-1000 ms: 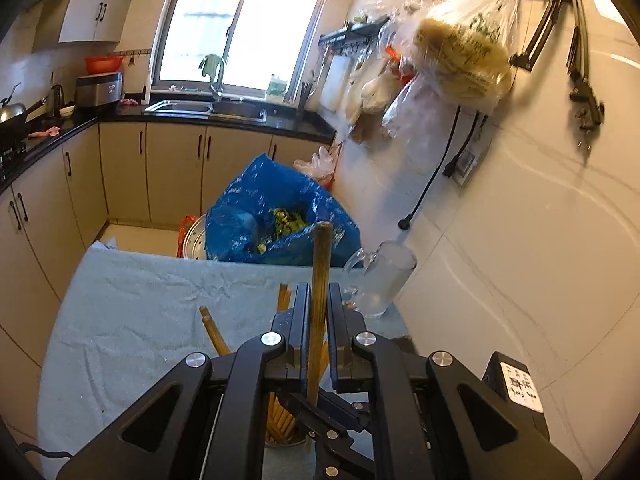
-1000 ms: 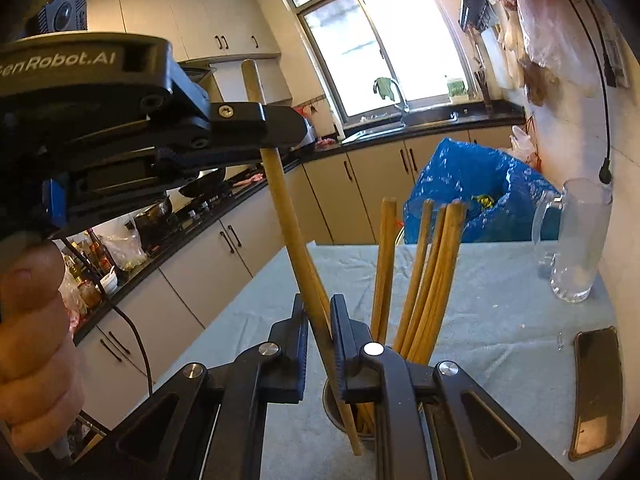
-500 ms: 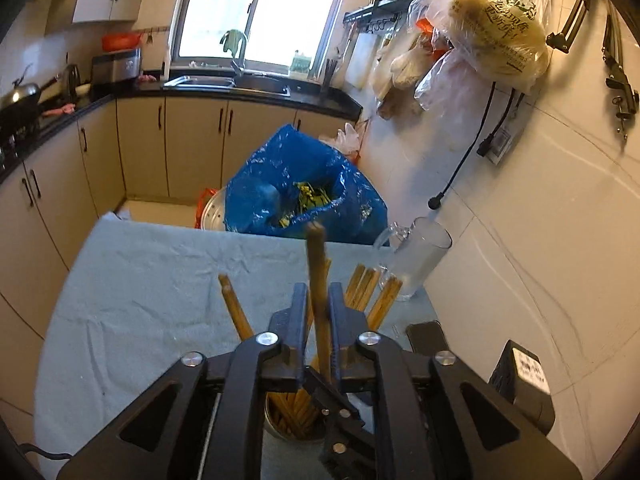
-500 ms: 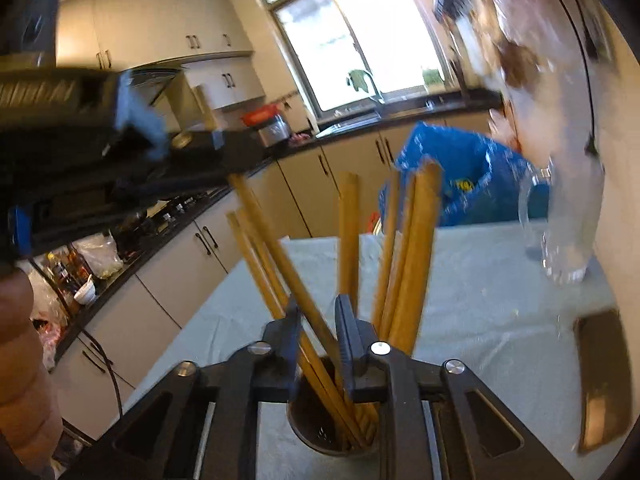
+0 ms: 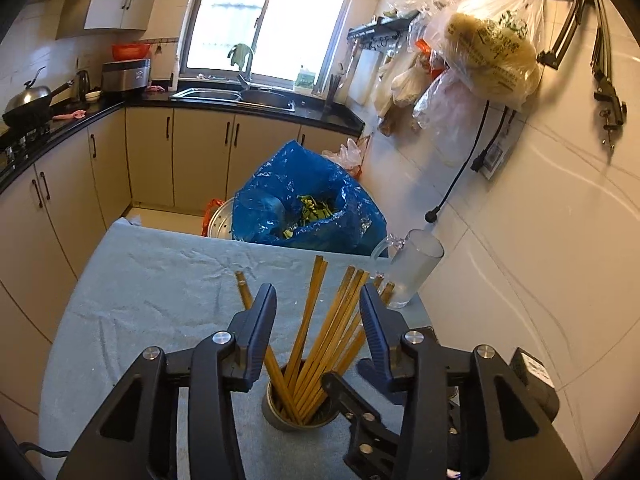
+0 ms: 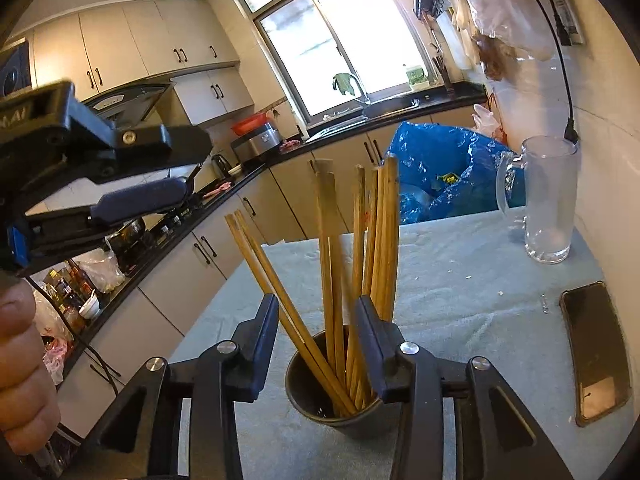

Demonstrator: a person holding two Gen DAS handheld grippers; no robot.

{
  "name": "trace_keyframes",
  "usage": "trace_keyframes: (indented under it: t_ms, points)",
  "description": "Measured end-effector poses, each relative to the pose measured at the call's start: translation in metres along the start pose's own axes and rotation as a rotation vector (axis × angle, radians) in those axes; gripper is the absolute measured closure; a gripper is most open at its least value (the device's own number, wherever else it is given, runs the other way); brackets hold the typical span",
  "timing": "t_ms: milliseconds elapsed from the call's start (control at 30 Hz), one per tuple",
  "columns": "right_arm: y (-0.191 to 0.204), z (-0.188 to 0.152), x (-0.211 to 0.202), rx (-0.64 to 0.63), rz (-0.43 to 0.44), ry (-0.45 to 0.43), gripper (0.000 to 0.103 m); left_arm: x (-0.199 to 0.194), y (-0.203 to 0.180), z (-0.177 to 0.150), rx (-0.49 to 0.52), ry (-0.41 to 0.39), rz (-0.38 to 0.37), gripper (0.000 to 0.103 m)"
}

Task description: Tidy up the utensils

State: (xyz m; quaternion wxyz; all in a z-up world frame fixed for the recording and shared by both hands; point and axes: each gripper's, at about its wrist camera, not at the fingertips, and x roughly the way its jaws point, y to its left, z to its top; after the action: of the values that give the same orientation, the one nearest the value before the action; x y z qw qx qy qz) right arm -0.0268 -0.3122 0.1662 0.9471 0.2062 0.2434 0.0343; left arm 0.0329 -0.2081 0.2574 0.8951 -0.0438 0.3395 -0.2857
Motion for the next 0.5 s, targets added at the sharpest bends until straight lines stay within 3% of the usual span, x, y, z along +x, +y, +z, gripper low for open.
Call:
trace_keyframes:
  t_ms: [100,233,367,500]
  points:
    - [0.004,0.0,-0.017,-0.009,-0.012,-0.022,0.048,-0.02,0.003,-0.004,-0.007,-0.04,0.018,0.05]
    - [0.005,-0.01,-0.045,-0.003,-0.024,-0.047,0.044,-0.053,0.01,-0.024,0.009,-0.113,0.095,0.027]
    - [0.003,-0.03,-0.07,0.028,-0.05,-0.06,0.04,-0.084,0.019,-0.059,0.03,-0.192,0.237,0.012]
    - [0.007,-0.054,-0.091,0.06,-0.069,-0.073,0.039,-0.108,0.023,-0.096,0.066,-0.27,0.371,0.004]
